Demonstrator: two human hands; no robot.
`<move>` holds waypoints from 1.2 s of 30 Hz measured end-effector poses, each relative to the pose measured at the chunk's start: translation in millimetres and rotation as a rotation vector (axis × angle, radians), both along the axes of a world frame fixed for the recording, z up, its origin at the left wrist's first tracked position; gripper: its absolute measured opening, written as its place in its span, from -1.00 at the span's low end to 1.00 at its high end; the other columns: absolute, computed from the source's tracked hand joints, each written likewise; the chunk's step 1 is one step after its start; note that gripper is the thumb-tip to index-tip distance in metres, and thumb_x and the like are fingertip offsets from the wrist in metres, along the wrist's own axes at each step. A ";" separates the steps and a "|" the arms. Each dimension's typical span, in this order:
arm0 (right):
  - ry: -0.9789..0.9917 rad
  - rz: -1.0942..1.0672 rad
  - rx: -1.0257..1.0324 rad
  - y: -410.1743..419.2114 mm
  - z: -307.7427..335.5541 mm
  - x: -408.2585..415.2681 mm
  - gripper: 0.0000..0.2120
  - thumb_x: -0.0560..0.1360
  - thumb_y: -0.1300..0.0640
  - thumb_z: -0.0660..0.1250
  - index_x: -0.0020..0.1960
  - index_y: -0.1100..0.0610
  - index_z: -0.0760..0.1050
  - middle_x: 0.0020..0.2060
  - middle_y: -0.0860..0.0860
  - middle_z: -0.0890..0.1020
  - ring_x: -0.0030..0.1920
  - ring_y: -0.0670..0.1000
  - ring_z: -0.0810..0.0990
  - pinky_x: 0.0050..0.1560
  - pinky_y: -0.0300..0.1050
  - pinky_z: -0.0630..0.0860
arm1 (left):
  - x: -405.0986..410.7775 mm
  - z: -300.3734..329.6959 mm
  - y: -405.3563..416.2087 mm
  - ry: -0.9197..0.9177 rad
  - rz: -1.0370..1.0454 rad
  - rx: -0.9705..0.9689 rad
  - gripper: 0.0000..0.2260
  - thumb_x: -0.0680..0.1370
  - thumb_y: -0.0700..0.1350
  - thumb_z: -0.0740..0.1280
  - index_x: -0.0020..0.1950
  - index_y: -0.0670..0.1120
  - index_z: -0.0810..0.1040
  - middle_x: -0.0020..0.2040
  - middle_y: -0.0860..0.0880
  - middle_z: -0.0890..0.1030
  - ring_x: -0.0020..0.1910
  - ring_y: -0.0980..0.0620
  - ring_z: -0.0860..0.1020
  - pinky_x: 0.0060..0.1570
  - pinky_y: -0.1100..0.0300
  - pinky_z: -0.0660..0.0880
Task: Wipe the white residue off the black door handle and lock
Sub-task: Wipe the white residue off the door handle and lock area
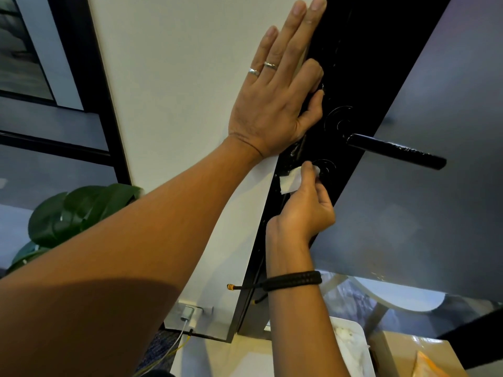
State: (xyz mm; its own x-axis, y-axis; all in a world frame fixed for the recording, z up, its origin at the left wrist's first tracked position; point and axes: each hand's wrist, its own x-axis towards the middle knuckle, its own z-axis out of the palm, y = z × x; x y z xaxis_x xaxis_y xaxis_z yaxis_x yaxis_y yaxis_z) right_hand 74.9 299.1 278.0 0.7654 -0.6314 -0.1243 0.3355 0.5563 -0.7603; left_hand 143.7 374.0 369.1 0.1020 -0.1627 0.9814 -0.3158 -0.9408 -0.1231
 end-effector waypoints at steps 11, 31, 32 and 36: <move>0.039 -0.064 0.068 -2.5 -18.8 0.2 -0.86 0.49 0.15 0.58 0.05 0.11 0.76 -0.08 -0.03 0.79 -0.01 -0.09 0.75 -0.18 -0.37 0.61 | -2.7 0.2 0.2 -0.001 -0.086 -0.001 -0.85 0.62 -0.08 0.36 0.04 -0.13 0.66 0.52 -0.37 0.48 0.55 -0.41 0.42 0.59 -0.26 0.28; 0.027 -0.030 -0.229 -16.7 -42.1 12.0 -0.86 0.51 0.18 0.56 0.02 0.22 0.75 -0.11 0.10 0.77 -0.06 -0.01 0.76 0.00 -0.10 0.71 | -2.8 0.2 0.2 0.007 -0.042 -0.006 -0.69 0.66 -0.05 0.29 0.26 -0.21 0.66 0.55 -0.37 0.44 0.57 -0.39 0.39 0.61 -0.27 0.27; 0.050 -0.036 -0.240 -20.5 -44.6 11.5 -0.87 0.52 0.17 0.55 0.02 0.21 0.74 -0.12 0.07 0.77 -0.10 -0.08 0.75 -0.02 -0.10 0.71 | -3.3 1.0 0.2 0.012 -0.051 -0.002 -0.70 0.65 -0.05 0.30 0.24 -0.21 0.66 0.55 -0.37 0.44 0.57 -0.39 0.39 0.61 -0.27 0.27; 0.039 -0.229 -0.421 -48.2 -57.4 -5.9 -0.91 0.60 0.12 0.46 0.06 0.13 0.66 -0.14 -0.12 0.69 -0.12 -0.22 0.68 0.00 -0.03 0.71 | -3.7 -0.2 0.8 0.018 -0.080 0.008 -0.84 0.63 -0.07 0.33 0.04 -0.13 0.65 0.54 -0.37 0.45 0.57 -0.41 0.39 0.60 -0.27 0.27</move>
